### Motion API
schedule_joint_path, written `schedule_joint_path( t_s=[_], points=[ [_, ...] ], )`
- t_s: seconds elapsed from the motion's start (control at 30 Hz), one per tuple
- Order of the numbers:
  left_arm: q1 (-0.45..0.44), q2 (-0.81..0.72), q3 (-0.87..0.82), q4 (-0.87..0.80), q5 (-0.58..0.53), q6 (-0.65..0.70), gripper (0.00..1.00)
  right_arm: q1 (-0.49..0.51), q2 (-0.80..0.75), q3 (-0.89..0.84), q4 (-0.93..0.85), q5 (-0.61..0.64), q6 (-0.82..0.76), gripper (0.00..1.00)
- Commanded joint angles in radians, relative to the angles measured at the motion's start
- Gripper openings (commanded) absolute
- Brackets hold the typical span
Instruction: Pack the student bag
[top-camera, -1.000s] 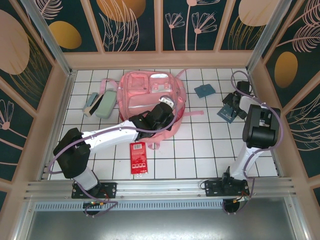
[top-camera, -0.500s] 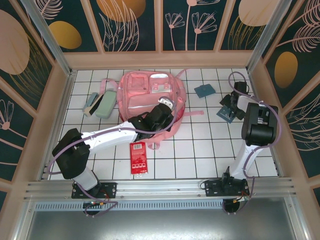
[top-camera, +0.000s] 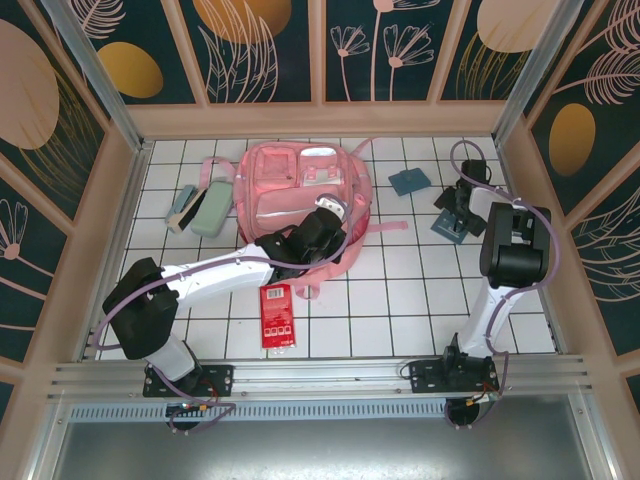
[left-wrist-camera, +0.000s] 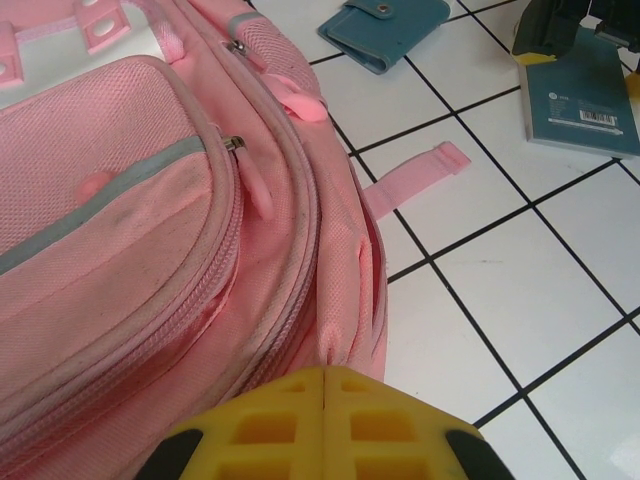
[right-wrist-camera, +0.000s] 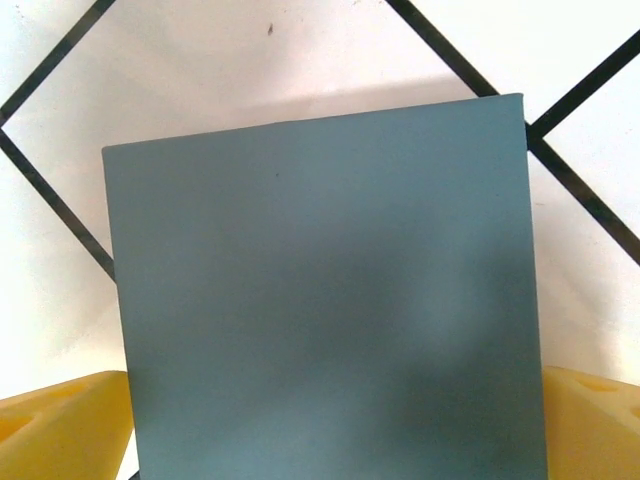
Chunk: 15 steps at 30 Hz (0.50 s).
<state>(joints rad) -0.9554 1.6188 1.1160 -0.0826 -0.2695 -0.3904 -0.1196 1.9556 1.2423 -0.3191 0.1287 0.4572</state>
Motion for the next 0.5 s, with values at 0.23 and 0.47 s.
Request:
schedule_joint_path(
  t_s=[0.23,0.47],
  points=[
    [-0.005,-0.046,-0.001,0.050,0.021,-0.003,0.00,0.035,0.092,0.044,-0.099,0.070,-0.072,0.99],
    [-0.006,-0.051,0.001,0.045,0.015,-0.002,0.00,0.037,0.015,0.005,-0.069,0.061,-0.068,0.89]
  ],
)
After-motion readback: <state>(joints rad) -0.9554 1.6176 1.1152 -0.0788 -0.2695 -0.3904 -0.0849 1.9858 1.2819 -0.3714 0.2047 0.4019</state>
